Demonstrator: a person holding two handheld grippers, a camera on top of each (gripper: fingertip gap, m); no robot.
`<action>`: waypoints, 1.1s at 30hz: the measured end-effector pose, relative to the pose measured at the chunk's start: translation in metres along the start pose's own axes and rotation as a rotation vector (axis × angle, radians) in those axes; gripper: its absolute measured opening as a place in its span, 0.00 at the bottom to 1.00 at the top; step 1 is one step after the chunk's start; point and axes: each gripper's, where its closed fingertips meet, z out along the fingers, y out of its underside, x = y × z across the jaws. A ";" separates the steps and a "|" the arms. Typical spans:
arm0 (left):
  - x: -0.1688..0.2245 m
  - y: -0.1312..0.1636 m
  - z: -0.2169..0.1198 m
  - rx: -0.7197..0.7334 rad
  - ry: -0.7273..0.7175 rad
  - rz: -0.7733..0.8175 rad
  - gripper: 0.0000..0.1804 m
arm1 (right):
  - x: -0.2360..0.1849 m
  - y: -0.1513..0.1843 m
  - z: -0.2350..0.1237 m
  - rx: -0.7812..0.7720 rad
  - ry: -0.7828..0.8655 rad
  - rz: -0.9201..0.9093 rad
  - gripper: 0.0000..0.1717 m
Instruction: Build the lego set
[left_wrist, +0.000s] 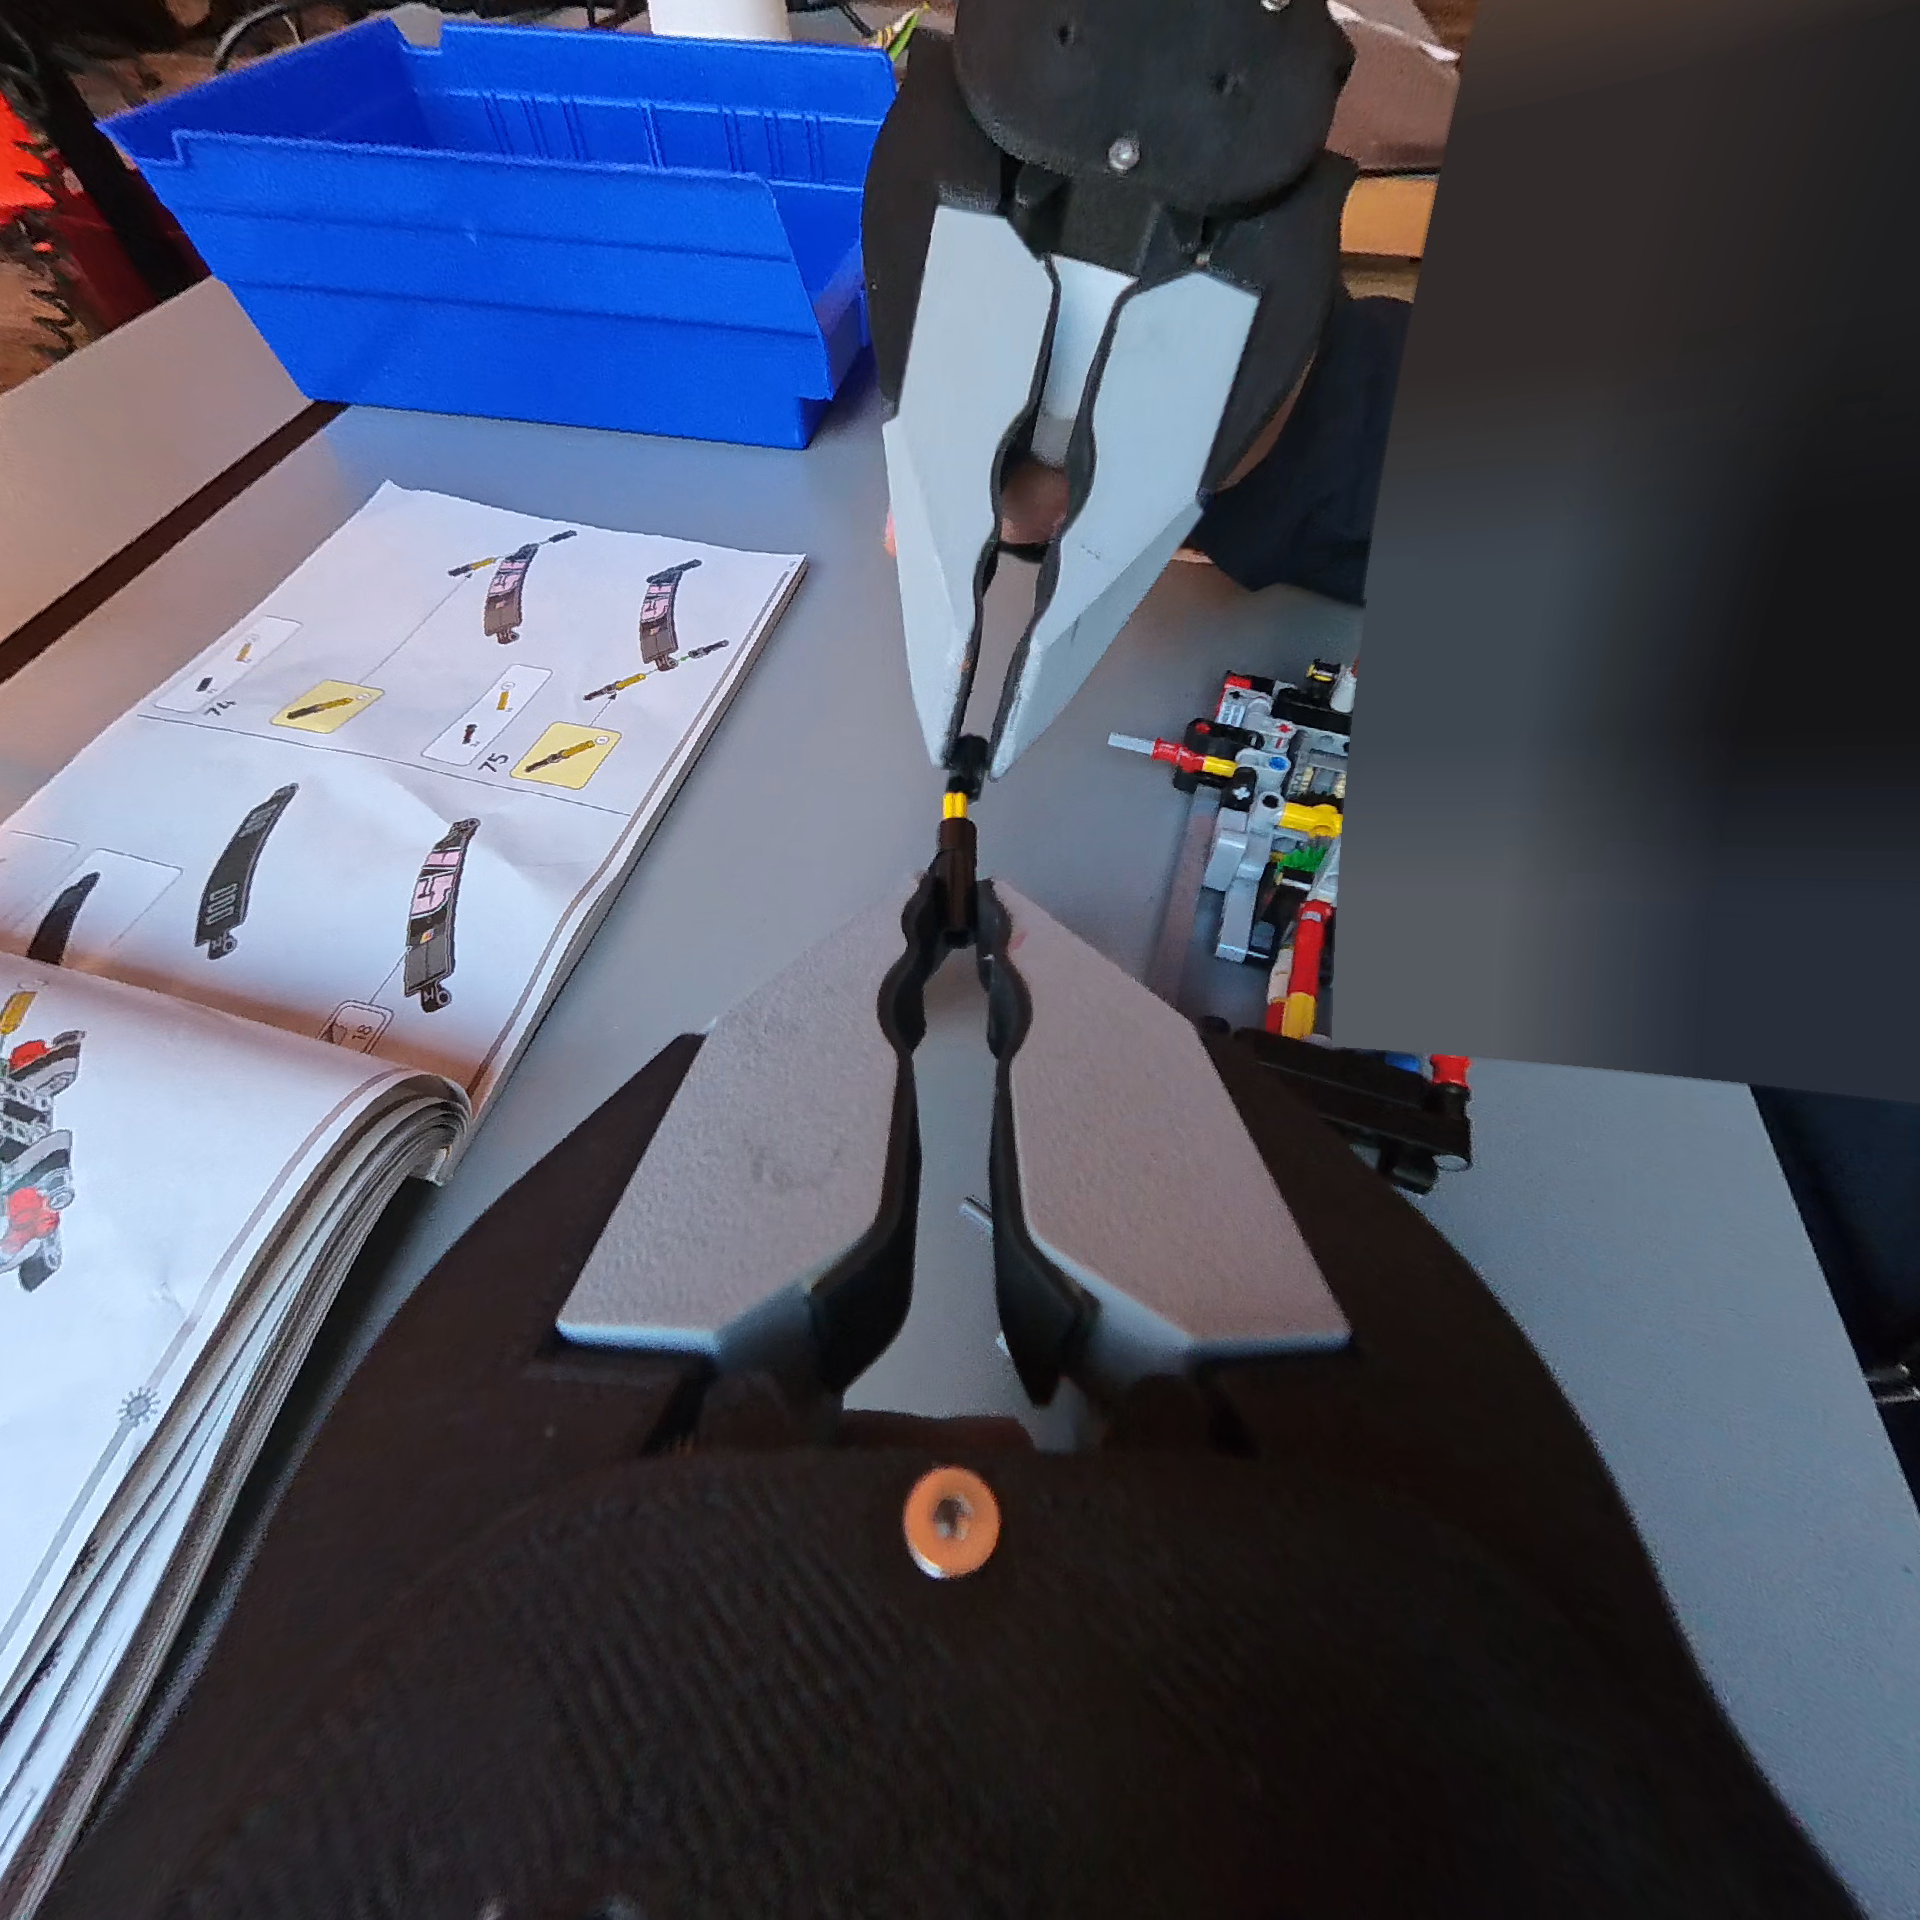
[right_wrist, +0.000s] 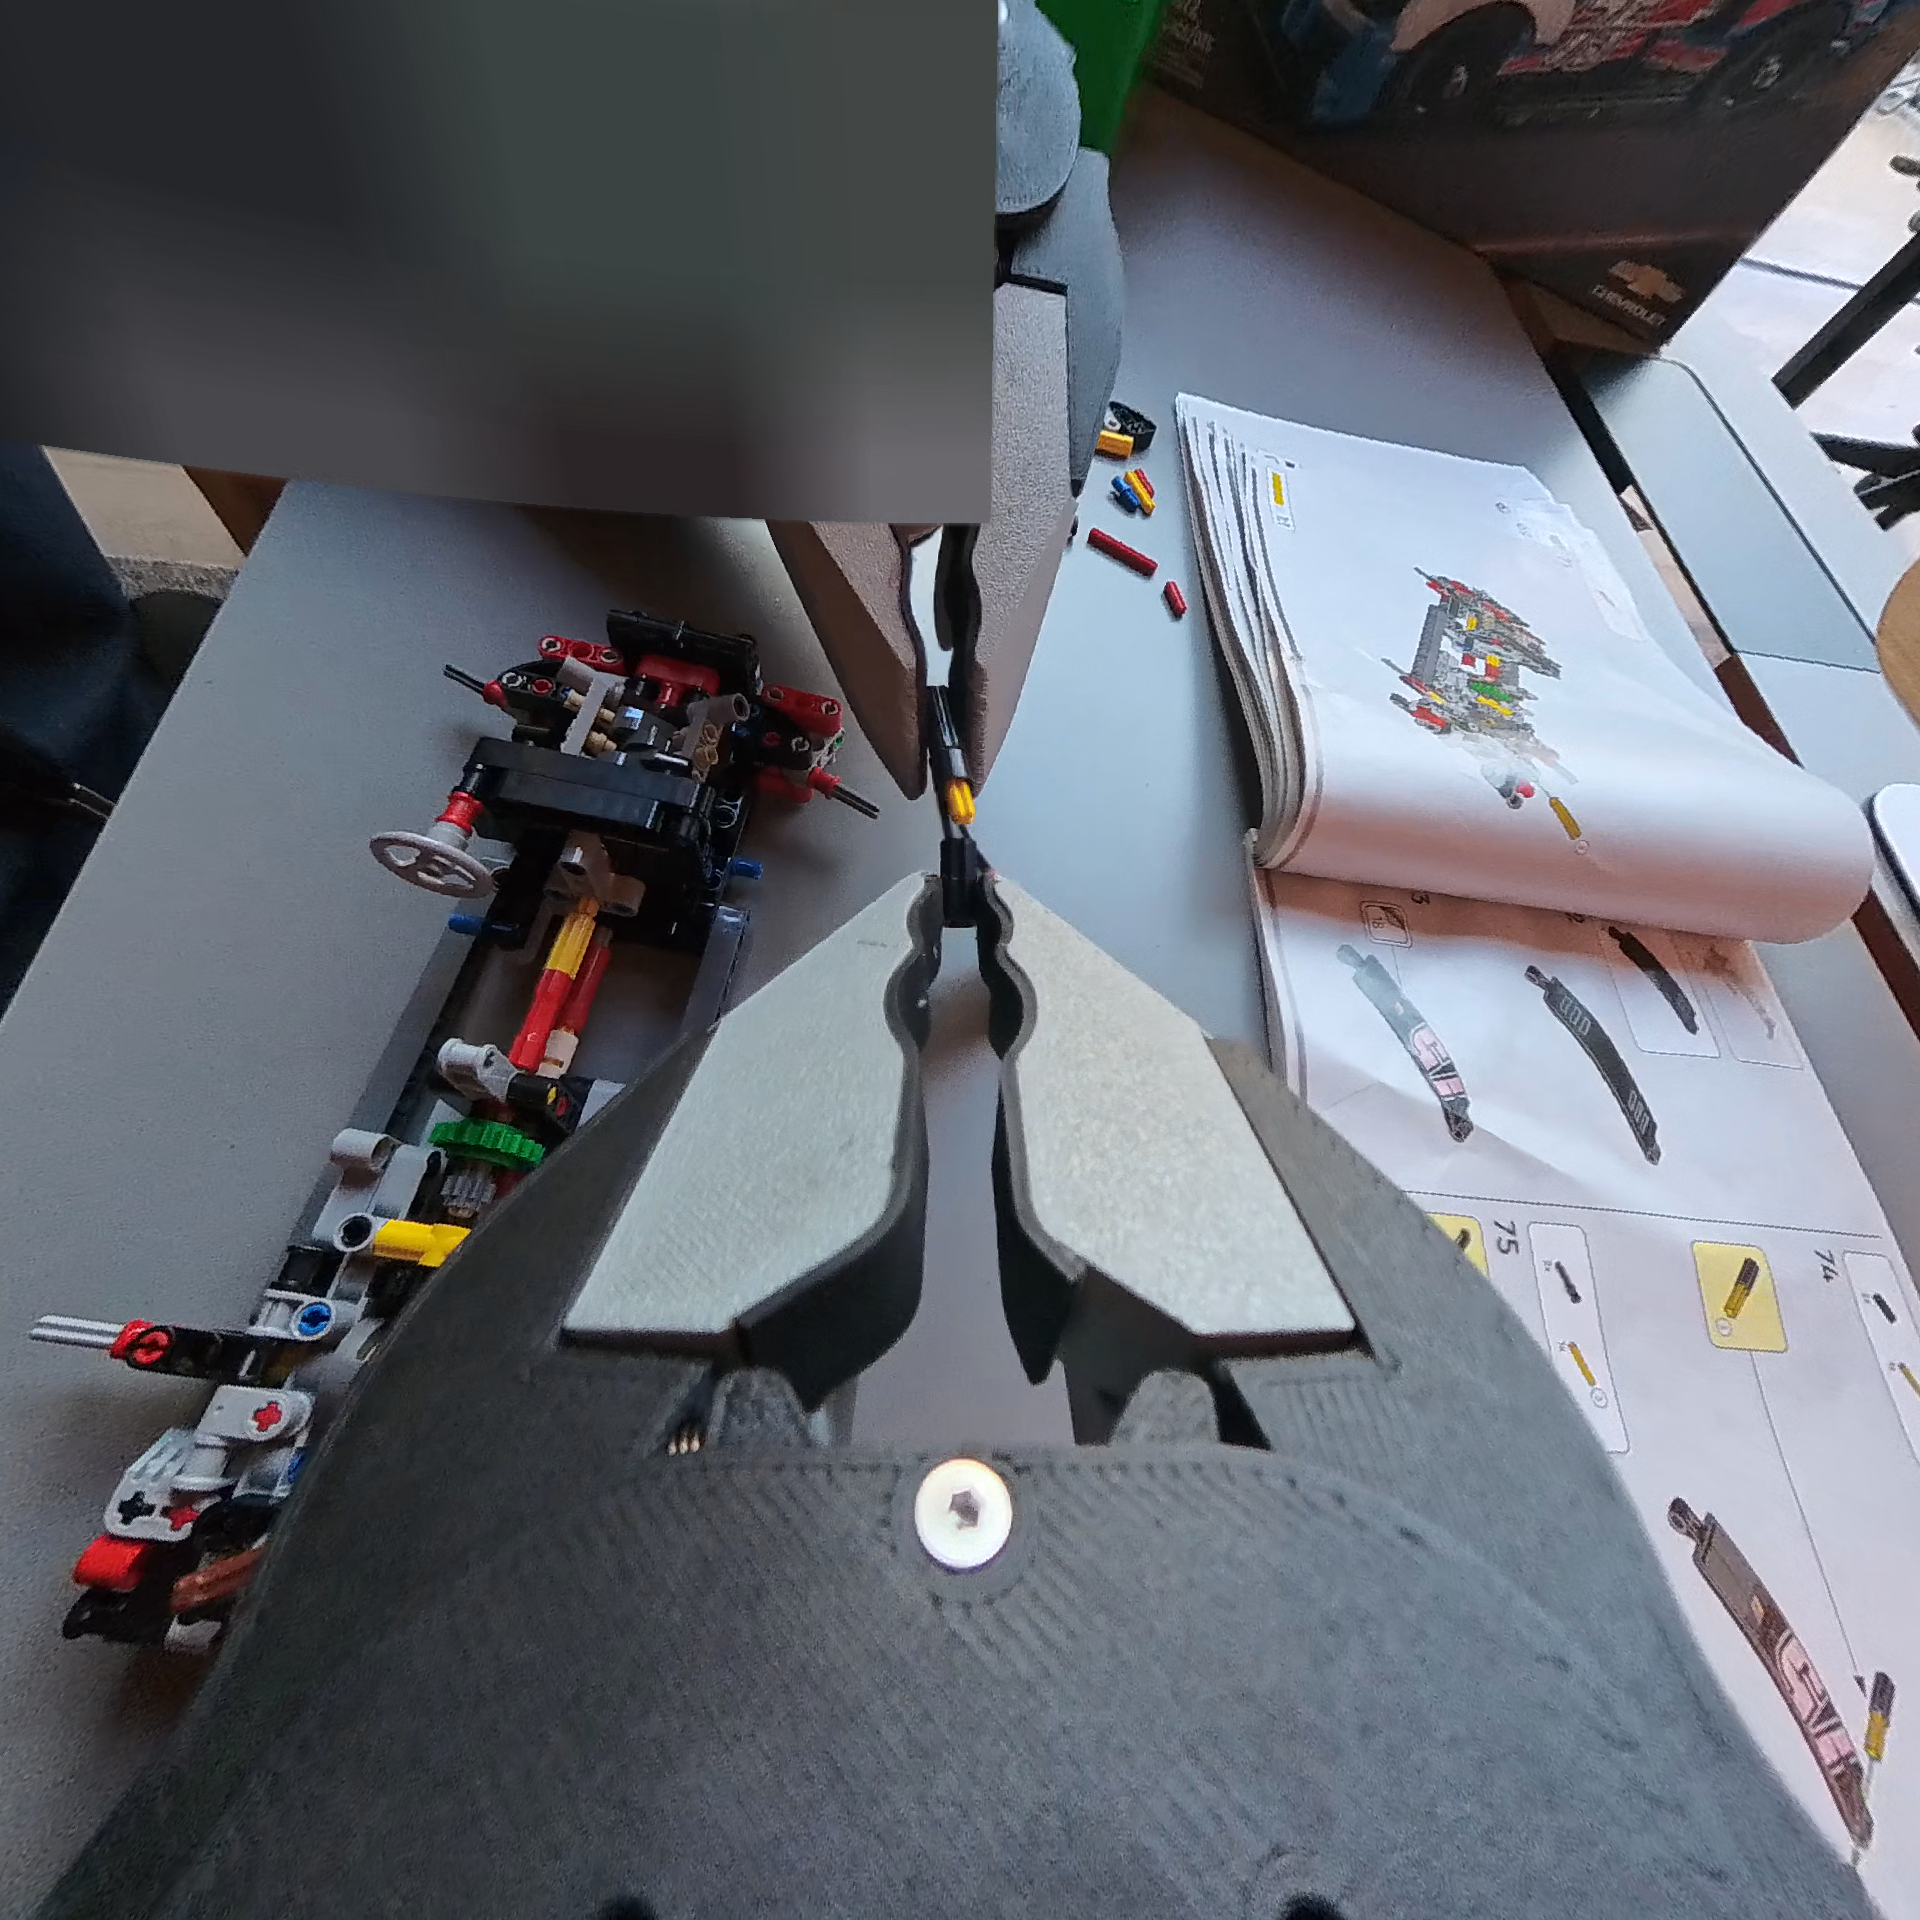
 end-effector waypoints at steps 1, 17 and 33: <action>0.001 0.000 0.000 -0.003 0.002 0.004 0.02 | -0.001 0.001 0.001 -0.009 -0.002 -0.002 0.02; 0.006 0.018 0.010 -0.107 0.008 0.052 0.02 | -0.009 0.018 0.010 -0.127 -0.040 0.006 0.02; 0.006 0.021 0.011 -0.119 0.009 0.052 0.02 | -0.011 0.020 0.010 -0.121 -0.080 0.049 0.02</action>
